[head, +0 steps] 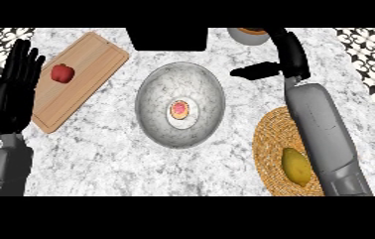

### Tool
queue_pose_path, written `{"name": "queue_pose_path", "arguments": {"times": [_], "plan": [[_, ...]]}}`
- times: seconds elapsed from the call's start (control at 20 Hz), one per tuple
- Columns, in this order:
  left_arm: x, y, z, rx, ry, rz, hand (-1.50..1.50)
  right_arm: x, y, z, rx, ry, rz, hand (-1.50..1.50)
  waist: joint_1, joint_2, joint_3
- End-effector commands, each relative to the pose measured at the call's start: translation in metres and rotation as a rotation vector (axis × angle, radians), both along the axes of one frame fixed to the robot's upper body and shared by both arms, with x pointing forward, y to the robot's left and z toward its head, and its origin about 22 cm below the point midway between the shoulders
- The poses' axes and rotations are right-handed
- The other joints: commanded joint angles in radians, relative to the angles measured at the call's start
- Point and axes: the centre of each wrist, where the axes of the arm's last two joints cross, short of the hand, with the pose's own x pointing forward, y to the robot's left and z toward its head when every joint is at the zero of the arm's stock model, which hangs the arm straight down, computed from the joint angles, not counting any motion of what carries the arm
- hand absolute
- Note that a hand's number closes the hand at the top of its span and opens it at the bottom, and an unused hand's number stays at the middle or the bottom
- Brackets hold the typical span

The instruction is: Pick the cupcake from the placemat and place it in the bowl

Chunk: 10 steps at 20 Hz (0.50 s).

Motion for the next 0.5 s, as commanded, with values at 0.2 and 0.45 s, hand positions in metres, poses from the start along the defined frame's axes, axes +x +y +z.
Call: {"name": "queue_pose_path", "arguments": {"times": [0.2, 0.45], "plan": [[-0.002, -0.004, 0.005, -0.004, -0.014, -0.019, 0.00, -0.003, -0.133, -0.006, 0.110, -0.047, -0.037, -1.50, 0.010, 0.006, 0.001], [0.012, -0.002, -0.004, -0.001, 0.003, -0.013, 0.00, -0.004, -0.173, -0.007, 0.103, -0.016, -0.024, -1.50, 0.013, 0.009, 0.001]]}}
